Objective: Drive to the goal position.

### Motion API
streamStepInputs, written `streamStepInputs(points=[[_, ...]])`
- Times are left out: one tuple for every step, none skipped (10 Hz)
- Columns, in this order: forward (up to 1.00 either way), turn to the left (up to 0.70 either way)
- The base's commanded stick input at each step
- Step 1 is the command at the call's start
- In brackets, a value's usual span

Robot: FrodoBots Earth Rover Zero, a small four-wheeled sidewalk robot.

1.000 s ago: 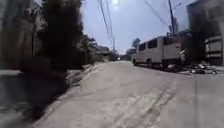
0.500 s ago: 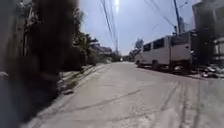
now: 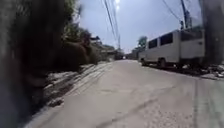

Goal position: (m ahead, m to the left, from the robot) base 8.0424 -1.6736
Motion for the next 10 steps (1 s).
streamStepInputs(points=[[1.0,0.02],[1.0,0.02],[1.0,0.02],[1.0,0.02],[1.0,0.02],[1.0,0.04],[1.0,0.04],[1.0,0.03],[1.0,0.02],[1.0,0.02]])
